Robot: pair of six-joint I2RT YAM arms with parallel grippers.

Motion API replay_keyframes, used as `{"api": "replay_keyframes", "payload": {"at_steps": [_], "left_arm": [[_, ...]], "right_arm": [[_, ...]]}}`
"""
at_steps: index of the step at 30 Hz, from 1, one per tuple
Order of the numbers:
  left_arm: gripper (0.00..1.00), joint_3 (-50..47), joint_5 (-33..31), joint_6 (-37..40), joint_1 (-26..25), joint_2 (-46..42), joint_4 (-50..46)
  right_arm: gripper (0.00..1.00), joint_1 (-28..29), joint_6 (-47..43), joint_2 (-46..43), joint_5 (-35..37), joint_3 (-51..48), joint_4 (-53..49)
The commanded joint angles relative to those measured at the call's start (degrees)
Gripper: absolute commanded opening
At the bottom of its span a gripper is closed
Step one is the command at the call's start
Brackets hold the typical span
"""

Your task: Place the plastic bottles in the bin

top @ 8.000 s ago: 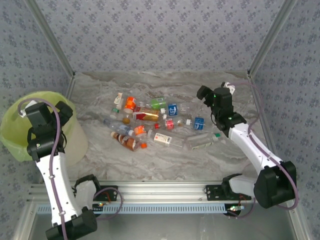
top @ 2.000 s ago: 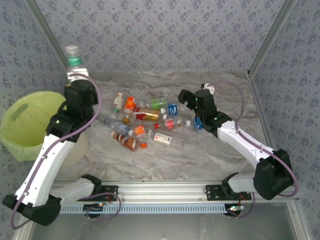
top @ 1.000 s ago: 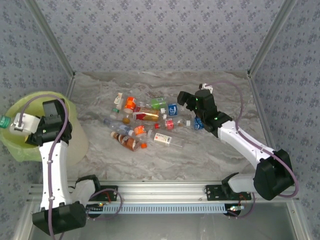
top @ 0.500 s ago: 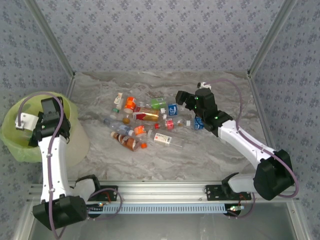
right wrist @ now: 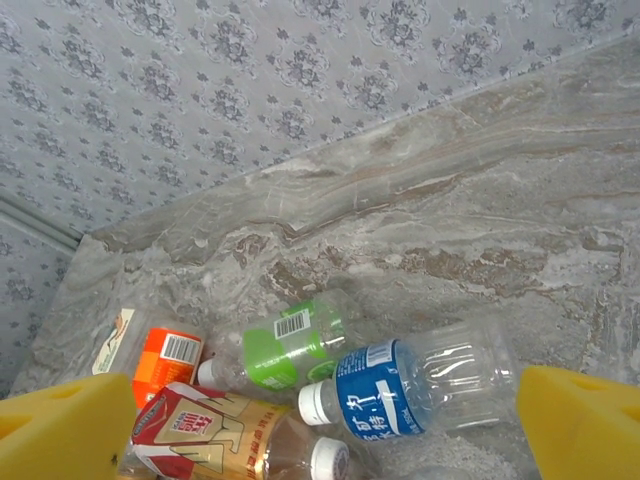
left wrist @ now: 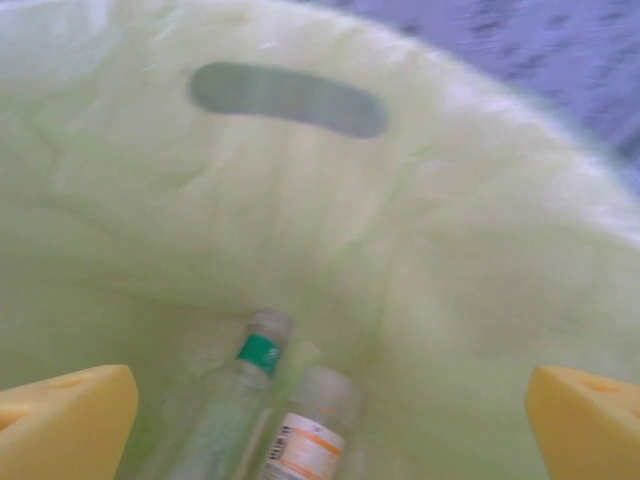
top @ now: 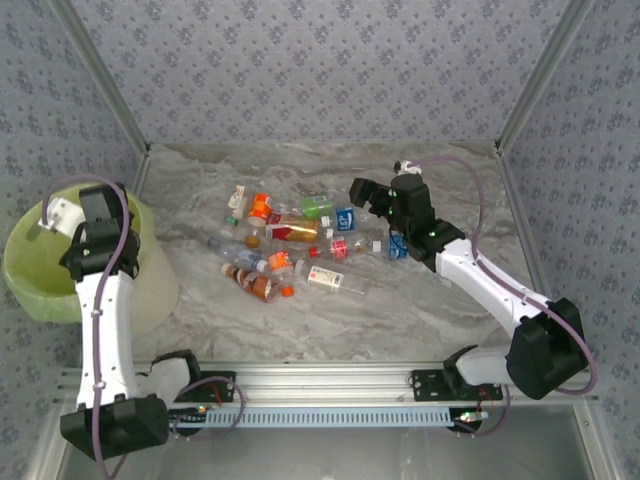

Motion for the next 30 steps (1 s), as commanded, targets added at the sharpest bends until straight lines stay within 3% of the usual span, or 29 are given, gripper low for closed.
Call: {"api": "replay_keyframes", "payload": {"at_steps": [1, 6, 15, 20, 24, 30], "left_arm": [[1.00, 5.67, -0.33, 6.02, -4.92, 0.98, 3.19], [0.99, 12.38, -6.96, 6.71, -17.01, 5.08, 0.20], [1.00, 11.34, -3.01, 8.10, -33.38, 11.34, 7.53], [0.99, 10.59, 0.76, 2.98, -38.08, 17.25, 7.48], [0.99, 7.38, 8.85, -1.61, -38.64, 20.76, 8.87], [1.00, 1.85, 14.26, -7.41, -38.46, 24.64, 12.65]], "right_arm": [[1.00, -0.13, -1.49, -0.83, 0.48, -0.34, 2.14], [1.00, -0.11, -1.31, -2.94, 3.44, -3.20, 4.26], [1.00, -0.30, -4.78, -6.08, 5.28, -8.74, 8.18], [1.00, -0.79, -1.42, -7.00, 7.53, -6.37, 0.26], [1.00, -1.43, -2.04, -9.58, 5.21, -9.64, 4.52], [1.00, -1.62, -3.98, -10.09, 3.98, -10.00, 4.13]]}}
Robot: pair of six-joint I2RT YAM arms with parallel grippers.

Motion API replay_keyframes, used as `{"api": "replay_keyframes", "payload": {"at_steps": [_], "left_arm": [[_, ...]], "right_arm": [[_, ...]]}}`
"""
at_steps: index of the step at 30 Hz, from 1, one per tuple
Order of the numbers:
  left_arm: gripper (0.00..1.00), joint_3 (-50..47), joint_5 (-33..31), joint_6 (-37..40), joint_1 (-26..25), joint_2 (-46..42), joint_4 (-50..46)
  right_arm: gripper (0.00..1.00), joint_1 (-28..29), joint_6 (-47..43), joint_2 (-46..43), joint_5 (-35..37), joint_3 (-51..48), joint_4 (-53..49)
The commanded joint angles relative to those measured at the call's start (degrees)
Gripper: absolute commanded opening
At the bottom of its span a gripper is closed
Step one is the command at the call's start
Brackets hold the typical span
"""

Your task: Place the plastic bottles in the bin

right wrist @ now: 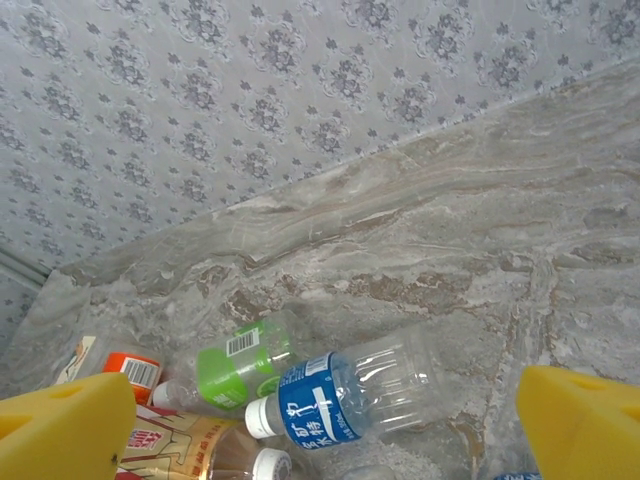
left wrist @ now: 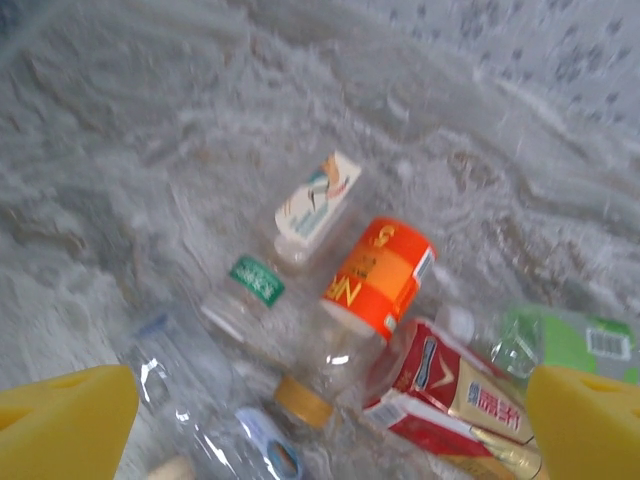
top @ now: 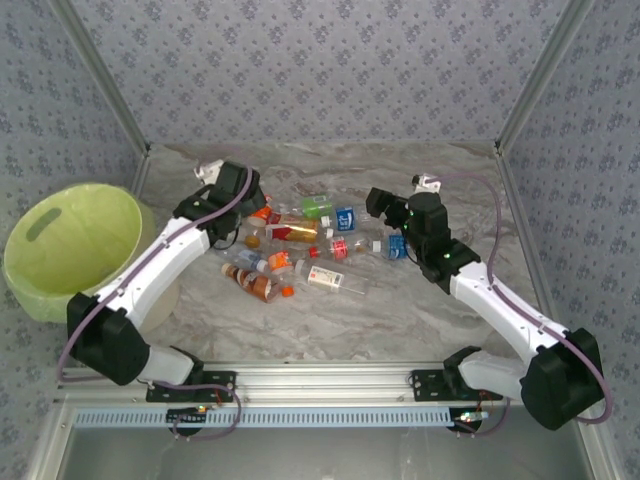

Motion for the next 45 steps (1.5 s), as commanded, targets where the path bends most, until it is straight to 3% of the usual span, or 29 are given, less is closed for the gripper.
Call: {"api": "replay_keyframes", "payload": {"at_steps": [1, 5, 10, 23, 26, 30, 45], "left_arm": [[0.99, -2.27, 6.14, -3.79, 0.39, 1.34, 4.43], [1.00, -10.30, 6.72, -8.77, 1.42, 0.48, 11.87], [0.99, -11.23, 10.63, -14.59, 6.97, 5.16, 8.15], [0.97, -18.45, 8.99, -27.28, 9.11, 7.72, 10.85], [0.93, -19.98, 9.15, -26.53, 9.44, 8.11, 12.84], [0.89, -20.69, 13.97, -21.67, 10.94, 10.40, 17.08], [0.60, -19.69, 14.76, -17.03, 11.05, 15.05, 22.43]], "right_arm": [[1.00, -0.30, -1.22, -0.37, -0.59, 0.05, -0.35], [1.00, -0.37, -0.61, -0.16, -0.16, 0.28, -1.71], [1.00, -0.33, -0.83, 0.08, -0.33, 0.54, -2.33], [1.00, -0.36, -0.18, 1.86, -1.36, 2.12, -3.89], [1.00, -0.33, -1.48, 1.86, -2.99, 2.17, -3.58], [1.00, 0.60, -5.36, 1.63, -6.46, 2.64, -2.65], [1.00, 3.98, -9.62, 1.46, -3.58, 3.59, -3.87]]}}
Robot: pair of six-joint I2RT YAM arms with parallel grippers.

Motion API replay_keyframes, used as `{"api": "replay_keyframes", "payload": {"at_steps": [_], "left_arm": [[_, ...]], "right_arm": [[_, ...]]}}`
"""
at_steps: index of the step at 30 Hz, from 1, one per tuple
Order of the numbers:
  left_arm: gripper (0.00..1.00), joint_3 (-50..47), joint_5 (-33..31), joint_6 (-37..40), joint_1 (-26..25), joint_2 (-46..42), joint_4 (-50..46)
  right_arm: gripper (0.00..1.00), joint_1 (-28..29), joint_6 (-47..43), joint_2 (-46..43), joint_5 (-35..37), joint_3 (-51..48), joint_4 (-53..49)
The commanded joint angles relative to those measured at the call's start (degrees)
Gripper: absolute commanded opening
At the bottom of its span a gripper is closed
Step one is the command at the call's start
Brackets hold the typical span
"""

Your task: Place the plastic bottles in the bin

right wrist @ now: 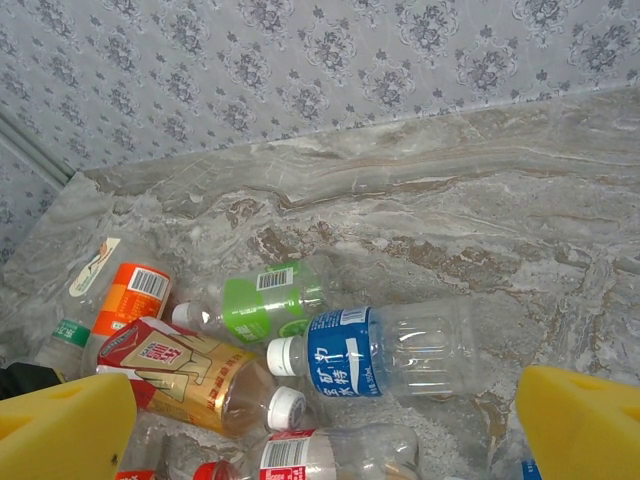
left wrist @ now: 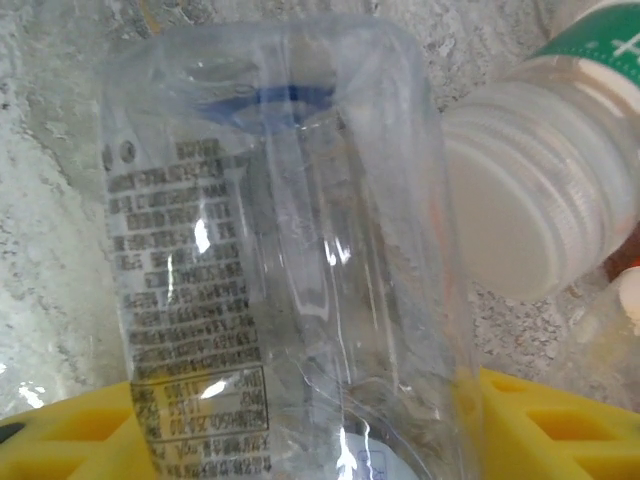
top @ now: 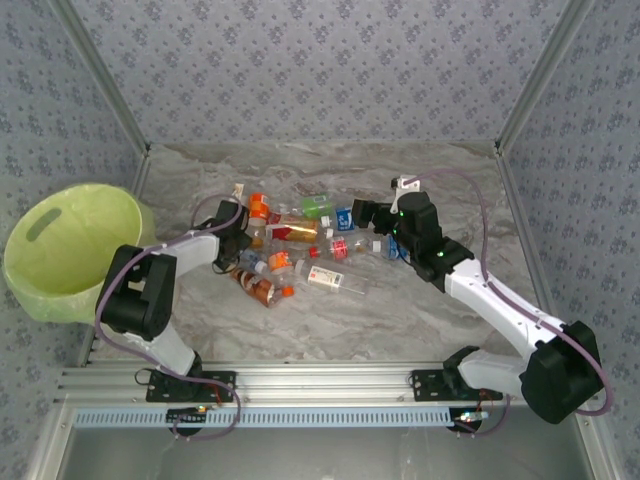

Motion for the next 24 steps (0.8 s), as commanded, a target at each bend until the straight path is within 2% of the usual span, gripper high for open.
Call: {"api": "replay_keyframes", "payload": {"at_steps": [1, 10, 17, 24], "left_arm": [[0.57, 2.02, 0.94, 1.89, 0.14, 0.65, 1.04], [0.46, 2.21, 2.22, 7.63, 0.14, -4.72, 4.13], [0.46, 4.96, 5.45, 15.02, 0.06, -11.11, 2.74], [0.48, 8.47, 8.65, 24.23, -0.04, -21.22, 0.77]], "right_arm": [[1.00, 0.48, -1.36, -0.33, 1.17, 1.51, -0.81], [1.00, 0.75, -1.99, -0.51, 1.09, 1.59, -0.37], [1.00, 1.05, -2.30, -0.51, 0.86, 1.26, 0.78], [1.00, 2.70, -4.80, -0.18, 0.08, 1.65, 2.48]]}}
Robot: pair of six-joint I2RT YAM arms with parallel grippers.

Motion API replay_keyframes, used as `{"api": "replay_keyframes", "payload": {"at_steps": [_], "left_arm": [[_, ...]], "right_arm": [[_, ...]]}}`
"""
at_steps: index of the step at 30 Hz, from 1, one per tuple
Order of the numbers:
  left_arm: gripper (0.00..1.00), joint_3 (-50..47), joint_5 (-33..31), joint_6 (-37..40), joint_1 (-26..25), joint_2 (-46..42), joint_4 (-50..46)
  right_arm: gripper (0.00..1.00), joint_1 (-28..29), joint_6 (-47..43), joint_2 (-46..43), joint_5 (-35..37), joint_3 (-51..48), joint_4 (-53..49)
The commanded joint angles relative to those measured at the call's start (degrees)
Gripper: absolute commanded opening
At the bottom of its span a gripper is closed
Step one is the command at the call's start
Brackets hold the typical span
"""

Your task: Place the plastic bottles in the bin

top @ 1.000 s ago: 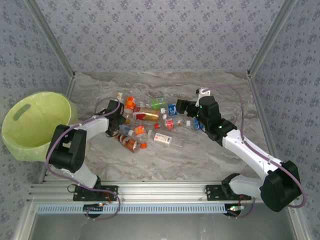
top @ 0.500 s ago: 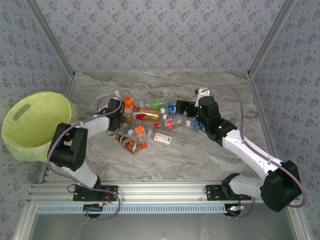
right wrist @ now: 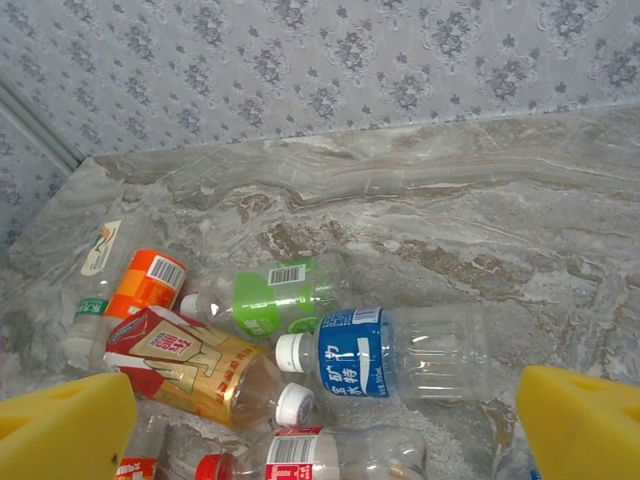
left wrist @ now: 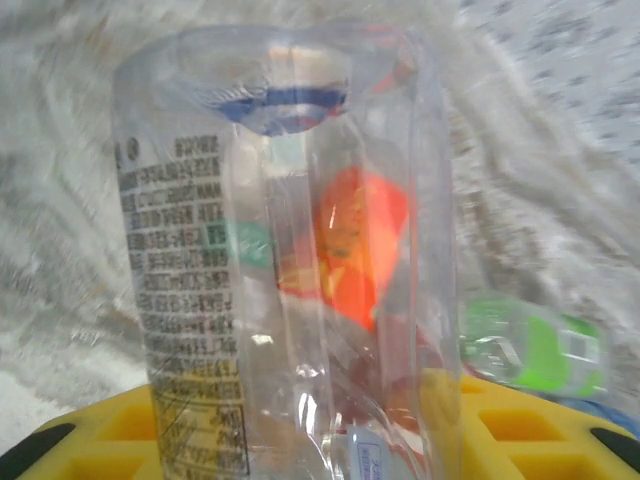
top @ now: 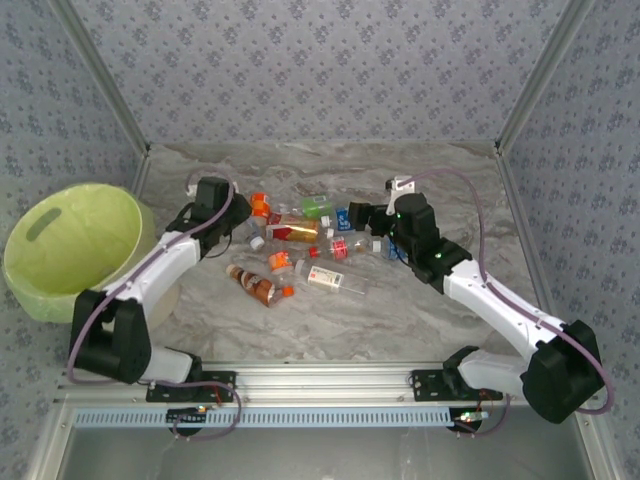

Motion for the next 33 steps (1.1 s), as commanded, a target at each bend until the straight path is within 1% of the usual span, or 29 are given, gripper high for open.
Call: {"api": "replay_keyframes", "payload": {"at_steps": [1, 5, 9, 12, 14, 19, 22, 25, 29, 33], "left_arm": [[0.48, 3.47, 3.79, 8.29, 0.01, -5.93, -0.83], [0.48, 5.96, 5.73, 13.11, -0.03, -11.13, -2.68], [0.48, 9.70, 4.23, 17.57, 0.05, -16.25, -6.86], [0.48, 10.67, 3.93, 21.11, 0.05, -21.10, -7.04], [0.48, 11.32, 1.74, 22.40, 0.05, -24.08, -7.60], [0.47, 16.29, -11.04, 24.91, 0.05, -28.23, -15.62], [0.47, 18.96, -17.55, 27.14, 0.07, -29.21, -19.76], [0.45, 22.27, -26.52, 26.81, 0.05, -29.30, -24.83], [0.46, 25.14, -34.09, 27.42, 0.11, -29.62, -29.05], [0.47, 26.31, -43.62, 30.11, 0.22, -29.64, -30.67]], "right_arm": [[1.00, 1.04, -2.20, -0.08, 0.11, 1.60, 2.12], [1.00, 1.30, -2.14, 0.78, 0.35, 1.79, 3.12], [1.00, 1.44, -2.14, 1.60, 0.18, 2.20, 3.36], [1.00, 1.52, -2.45, 1.63, -0.84, 1.60, 4.79], [1.00, 1.53, -2.40, 1.62, -1.14, 1.18, 5.78], [1.00, 1.61, -2.40, 2.08, -0.52, 1.10, 6.71], [1.00, 1.61, -2.58, 2.67, -0.53, 1.31, 7.15], [1.00, 1.61, -2.67, 3.64, -0.78, 1.98, 7.25], [1.00, 1.61, -2.69, 4.91, -1.45, 2.90, 7.25], [1.00, 1.62, -2.76, 5.90, -1.83, 3.63, 7.16]]}}
